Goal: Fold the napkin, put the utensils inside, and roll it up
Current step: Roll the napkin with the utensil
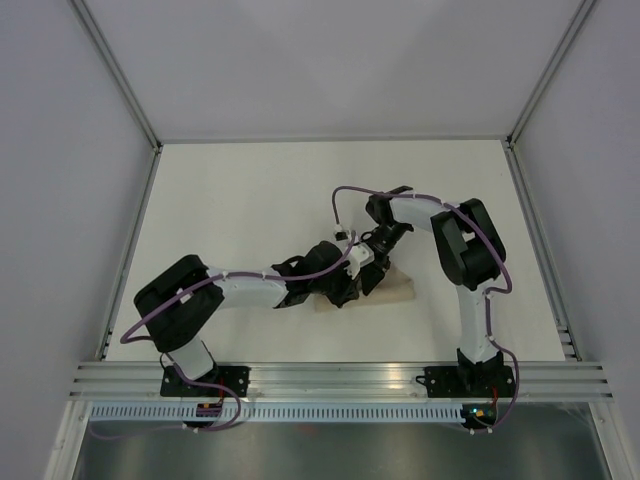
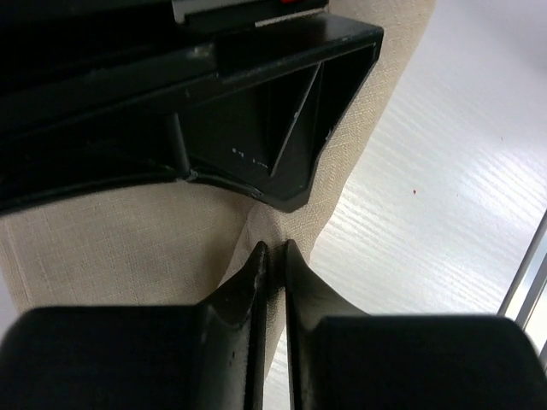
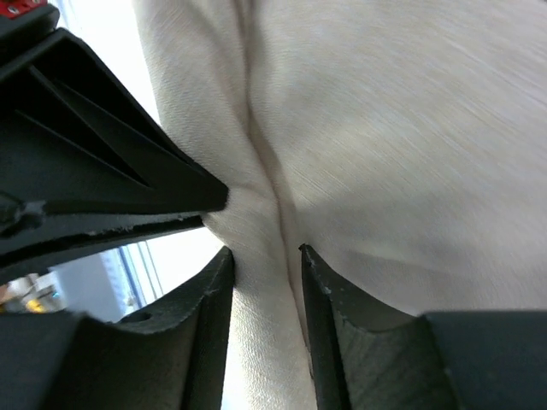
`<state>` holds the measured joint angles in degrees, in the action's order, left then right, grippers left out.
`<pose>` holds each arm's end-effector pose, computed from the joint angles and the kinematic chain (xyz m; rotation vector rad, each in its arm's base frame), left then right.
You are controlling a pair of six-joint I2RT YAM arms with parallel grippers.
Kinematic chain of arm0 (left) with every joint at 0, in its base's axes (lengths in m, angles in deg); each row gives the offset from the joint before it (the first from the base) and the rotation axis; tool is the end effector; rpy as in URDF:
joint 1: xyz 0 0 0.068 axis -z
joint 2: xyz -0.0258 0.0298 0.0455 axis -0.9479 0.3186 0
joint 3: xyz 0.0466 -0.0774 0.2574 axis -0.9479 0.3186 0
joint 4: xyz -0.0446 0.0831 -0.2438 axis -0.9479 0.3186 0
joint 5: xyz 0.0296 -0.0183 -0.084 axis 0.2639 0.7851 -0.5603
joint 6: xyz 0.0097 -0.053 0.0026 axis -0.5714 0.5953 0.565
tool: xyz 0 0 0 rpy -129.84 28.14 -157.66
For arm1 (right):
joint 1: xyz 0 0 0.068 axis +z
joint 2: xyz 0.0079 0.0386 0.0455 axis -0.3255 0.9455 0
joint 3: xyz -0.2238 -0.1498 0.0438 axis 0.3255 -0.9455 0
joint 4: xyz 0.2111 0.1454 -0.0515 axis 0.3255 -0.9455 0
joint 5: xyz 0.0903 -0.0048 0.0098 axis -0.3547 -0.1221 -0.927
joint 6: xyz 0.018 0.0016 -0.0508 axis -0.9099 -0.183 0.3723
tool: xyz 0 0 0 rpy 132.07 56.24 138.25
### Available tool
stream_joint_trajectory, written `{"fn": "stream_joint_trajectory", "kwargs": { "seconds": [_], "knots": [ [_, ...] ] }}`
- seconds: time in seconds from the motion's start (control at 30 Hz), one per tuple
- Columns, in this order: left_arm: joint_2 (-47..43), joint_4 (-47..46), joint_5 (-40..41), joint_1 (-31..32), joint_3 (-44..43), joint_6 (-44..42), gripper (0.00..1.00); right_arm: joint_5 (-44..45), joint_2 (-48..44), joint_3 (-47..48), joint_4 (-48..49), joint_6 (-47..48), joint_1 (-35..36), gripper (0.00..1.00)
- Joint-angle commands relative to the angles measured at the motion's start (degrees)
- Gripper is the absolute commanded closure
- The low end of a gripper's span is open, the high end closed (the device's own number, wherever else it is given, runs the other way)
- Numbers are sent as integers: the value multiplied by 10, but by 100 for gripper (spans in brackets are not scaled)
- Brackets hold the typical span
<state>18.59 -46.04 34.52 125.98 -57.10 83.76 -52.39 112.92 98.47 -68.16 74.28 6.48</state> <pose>0.1867 -0.2757 0.1563 1.0826 2.1095 -0.7872 0.3169 0.1790 0.1290 1.4860 -2.3611 -1.2067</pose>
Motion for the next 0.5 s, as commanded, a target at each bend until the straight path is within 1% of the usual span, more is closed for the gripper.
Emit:
{"fn": "stream_joint_trajectory", "kwargs": {
  "seconds": [0.0, 0.2, 0.3, 0.4, 0.47],
  "knots": [
    [29, 32, -33, 5, 13, 36, 98, 45, -44, 7, 103, -2, -31, 57],
    [37, 42, -56, -6, 12, 50, 98, 39, -116, -5, 149, -51, -79, 53],
    [45, 48, -70, -18, 10, 60, 98, 44, -158, -20, 168, -57, -107, 53],
    [60, 61, -96, -35, 0, 77, 98, 59, -223, -60, 201, -60, -127, 52],
    [68, 72, -108, -43, -7, 86, 98, 77, -288, -107, 239, -58, -130, 52]
  ]
}}
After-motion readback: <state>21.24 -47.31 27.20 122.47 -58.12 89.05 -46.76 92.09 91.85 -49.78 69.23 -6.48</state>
